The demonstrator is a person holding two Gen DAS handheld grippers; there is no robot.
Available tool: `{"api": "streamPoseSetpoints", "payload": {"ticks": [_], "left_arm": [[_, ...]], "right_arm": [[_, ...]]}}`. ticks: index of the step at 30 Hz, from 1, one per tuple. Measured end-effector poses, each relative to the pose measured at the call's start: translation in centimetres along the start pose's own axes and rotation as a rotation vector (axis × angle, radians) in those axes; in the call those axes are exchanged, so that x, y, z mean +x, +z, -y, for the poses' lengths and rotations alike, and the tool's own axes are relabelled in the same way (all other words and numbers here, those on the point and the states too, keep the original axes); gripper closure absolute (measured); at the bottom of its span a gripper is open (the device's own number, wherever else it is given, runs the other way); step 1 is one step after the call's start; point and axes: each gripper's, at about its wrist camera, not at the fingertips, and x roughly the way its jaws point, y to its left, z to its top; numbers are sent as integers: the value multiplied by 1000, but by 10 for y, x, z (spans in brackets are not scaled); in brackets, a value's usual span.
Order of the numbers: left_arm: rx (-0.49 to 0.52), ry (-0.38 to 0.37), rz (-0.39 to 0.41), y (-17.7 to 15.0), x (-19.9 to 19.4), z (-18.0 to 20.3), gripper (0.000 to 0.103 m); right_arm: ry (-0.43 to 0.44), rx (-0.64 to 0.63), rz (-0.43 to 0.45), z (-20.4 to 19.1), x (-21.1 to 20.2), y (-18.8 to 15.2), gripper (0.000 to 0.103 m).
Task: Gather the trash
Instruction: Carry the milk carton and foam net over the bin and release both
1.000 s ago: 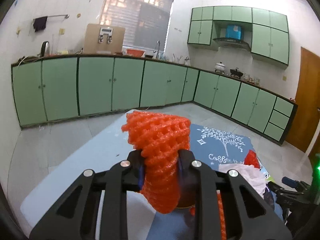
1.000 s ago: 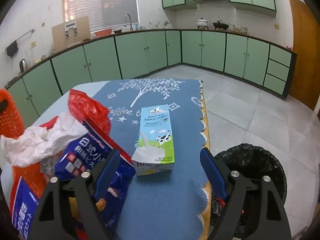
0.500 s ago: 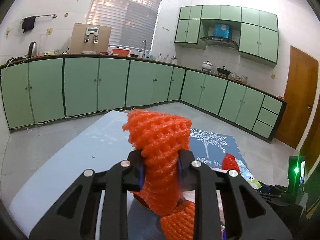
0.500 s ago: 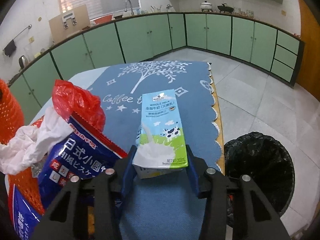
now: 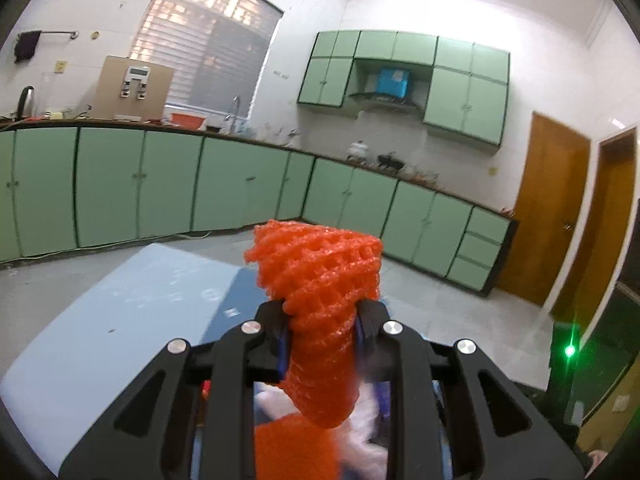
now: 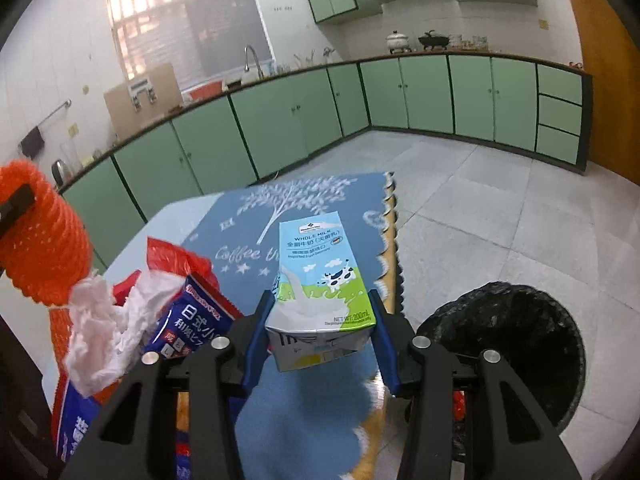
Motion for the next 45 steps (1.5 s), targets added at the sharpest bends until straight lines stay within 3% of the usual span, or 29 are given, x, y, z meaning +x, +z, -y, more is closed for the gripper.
{"api": "streamPoseSetpoints", "payload": {"ticks": [7, 13, 18, 24, 29, 35, 39, 43, 45], "left_arm": [[9, -61, 69, 12, -8, 29, 81], [22, -164, 42, 7, 5, 75, 81], [24, -282, -85, -29, 44, 139, 81], [58, -348, -259, -92, 109, 203, 81], [93, -358, -361, -138, 162, 233, 81], [156, -325, -416, -176, 213, 254, 78], [175, -308, -456, -194, 235, 260, 62], [188, -294, -494, -203, 253, 264, 59], [180, -301, -492, -199, 253, 264, 51]], "right_arm": [[-10, 42, 85, 25, -35, 7, 57], [-101, 81, 145, 66, -66, 8, 57], [-212, 136, 121, 124, -76, -7, 57], [-301, 182, 35, 188, -60, -32, 57], [-322, 207, -11, 225, -38, -50, 57], [-316, 219, -33, 256, -16, -63, 57], [-311, 217, -50, 273, -3, -68, 52], [-321, 242, -55, 289, -2, -71, 49], [-330, 250, -45, 292, -8, -70, 49]]}}
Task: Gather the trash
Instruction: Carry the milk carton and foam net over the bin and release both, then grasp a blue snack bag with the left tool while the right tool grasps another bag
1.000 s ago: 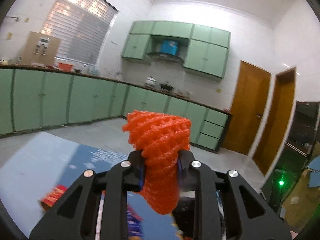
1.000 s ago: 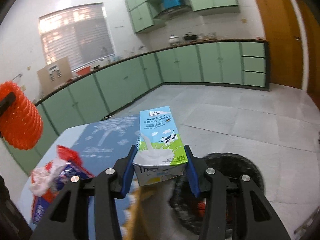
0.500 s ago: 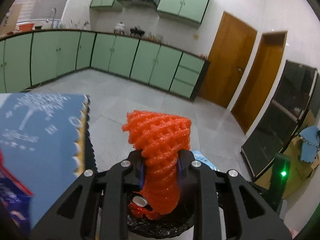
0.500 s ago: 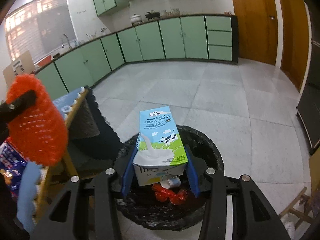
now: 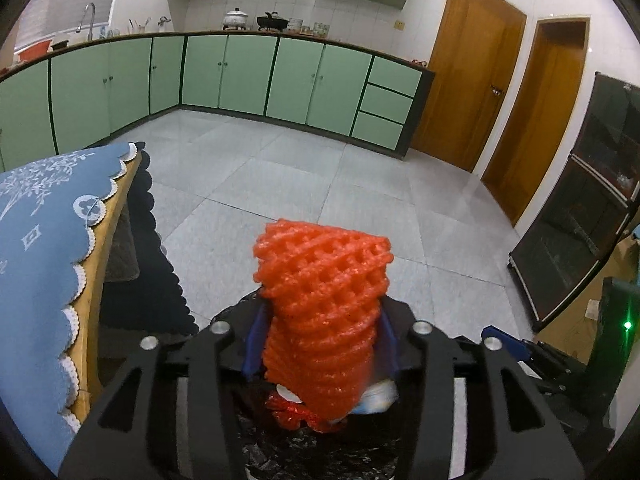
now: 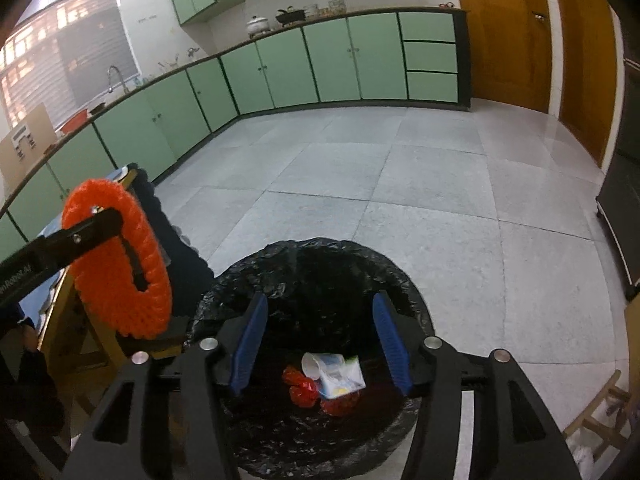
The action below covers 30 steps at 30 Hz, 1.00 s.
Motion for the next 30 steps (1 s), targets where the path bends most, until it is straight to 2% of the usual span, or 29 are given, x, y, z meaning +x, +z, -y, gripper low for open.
{"api": "streamPoseSetpoints", "payload": {"ticks": [1, 3, 4, 12, 18, 21, 26, 30], "left_arm": [[0, -3, 13, 2, -4, 0, 48], [1, -14, 34, 5, -11, 3, 25], [3, -15, 43, 7, -15, 4, 22], [-5, -36, 67, 19, -38, 6, 22], [0, -11, 142, 16, -108, -1, 22], [13, 33, 189, 4, -156, -13, 22], [14, 116, 235, -15, -233, -41, 18], [7, 192, 248, -27, -282, -73, 18]], "right_arm": [[-3, 1, 4, -2, -1, 3, 49], [-8, 1, 18, -4, -9, 4, 49], [-9, 2, 25, -5, -15, 5, 49], [-7, 0, 97, -11, -58, 14, 49], [24, -14, 143, -35, -93, 14, 48], [46, -27, 168, -54, -109, 10, 38], [96, -40, 224, -98, -143, 0, 15], [147, -61, 238, -135, -164, -10, 7]]}}
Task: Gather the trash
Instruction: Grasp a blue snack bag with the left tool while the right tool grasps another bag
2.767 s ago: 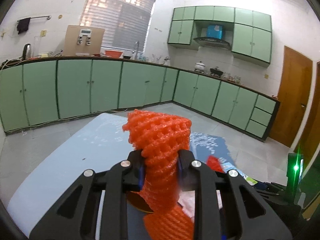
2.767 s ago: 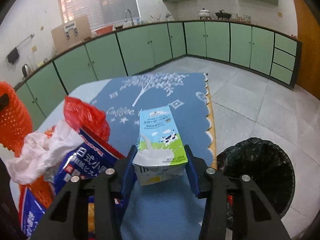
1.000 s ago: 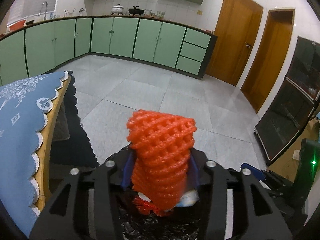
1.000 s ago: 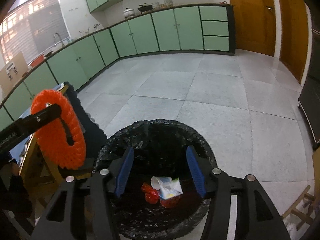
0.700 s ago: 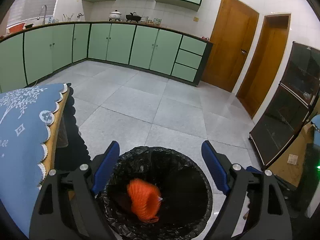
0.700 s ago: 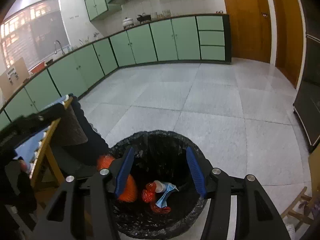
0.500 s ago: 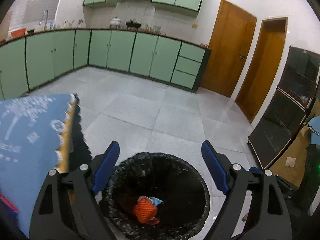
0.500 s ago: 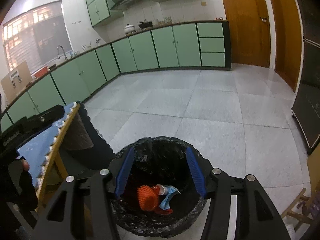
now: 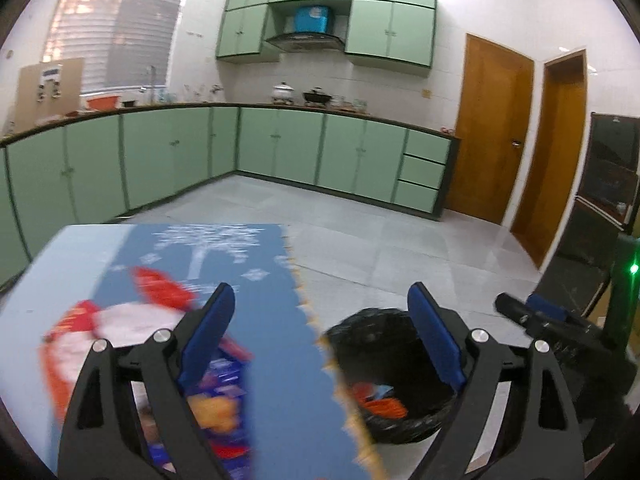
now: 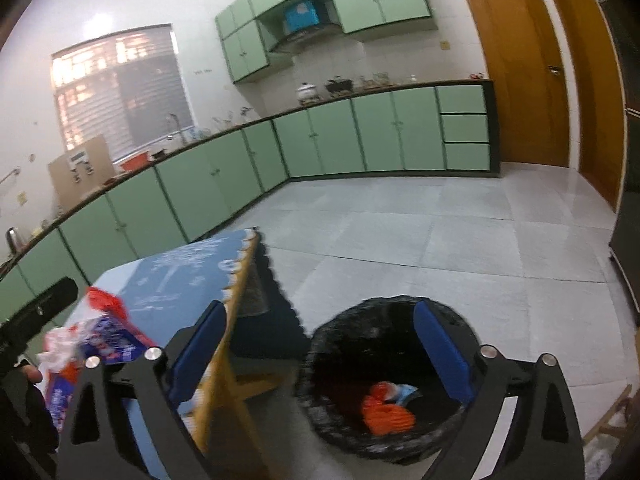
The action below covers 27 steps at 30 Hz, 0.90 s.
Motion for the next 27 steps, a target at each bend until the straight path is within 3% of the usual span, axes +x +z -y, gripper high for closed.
{"api": "streamPoseSetpoints", "payload": {"ticks": [8, 13, 27], "left_arm": [[-28, 174, -6, -14, -75, -76, 16], [-30, 216, -39, -34, -102, -100, 16], [-72, 307, -38, -63, -125, -142, 21]], "right_arm": [[81, -96, -11, -84, -18, -26, 6], [132, -147, -29, -132, -14, -52, 7], [184, -283, -115, -219, 21, -106, 25]]}}
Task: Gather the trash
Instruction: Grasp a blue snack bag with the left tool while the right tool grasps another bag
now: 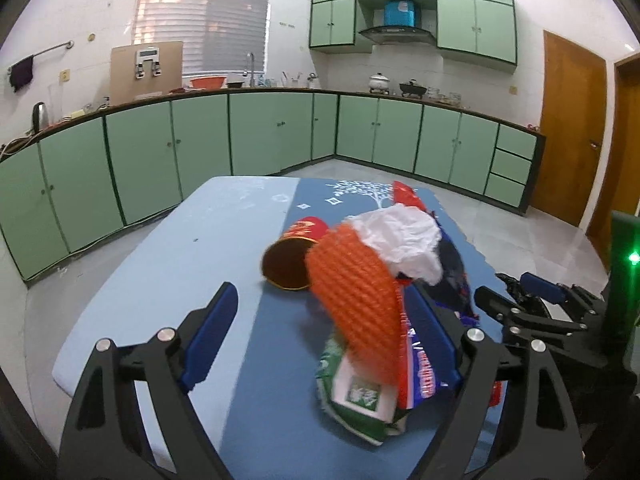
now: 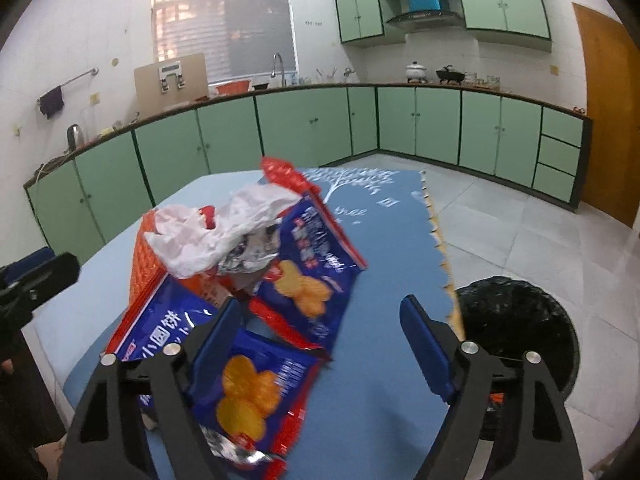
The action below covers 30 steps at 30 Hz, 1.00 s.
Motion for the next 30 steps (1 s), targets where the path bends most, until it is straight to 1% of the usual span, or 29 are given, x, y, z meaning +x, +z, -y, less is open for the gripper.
{"api": "streamPoseSetpoints", "payload": {"ticks": [2, 5, 11, 13, 15, 16, 17, 18, 21, 23, 26, 30], "left_arm": [[-8, 16, 7, 0, -1, -6, 21], [-12, 33, 3, -1, 3, -11, 21], [-22, 45, -11, -4, 14, -14, 21], [-24, 37, -13, -4, 14, -14, 21], [-23, 28, -10, -5, 13, -12, 21], [-22, 21, -9, -5, 12, -11, 21], [-22, 14, -11, -6, 12, -10, 21], [-25, 6, -13, -6, 11, -9, 21], [-38, -29, -24, -6, 10, -3, 21], [-38, -56, -30, -8, 7, 5, 21], [-32, -99, -44, -11, 4, 17, 21], [-10, -144, -72, -20, 5, 34, 27]], "right_arm": [[-3, -9, -6, -6, 7, 1, 27], [-30, -20, -9, -13, 14, 2, 30], [-53, -20, -26, -19, 24, 5, 34], [-54, -16, -37, -20, 28, 5, 40], [-43, -5, -55, -18, 31, 6, 50], [-35, 1, -63, -15, 32, 6, 54], [-26, 5, -69, -15, 33, 6, 61], [-16, 9, -75, -14, 34, 6, 64], [3, 4, -67, -12, 30, 6, 80], [10, 0, -58, -12, 27, 8, 85], [22, 15, -40, -3, 18, 11, 87], [48, 44, -17, 11, 6, 15, 94]]}}
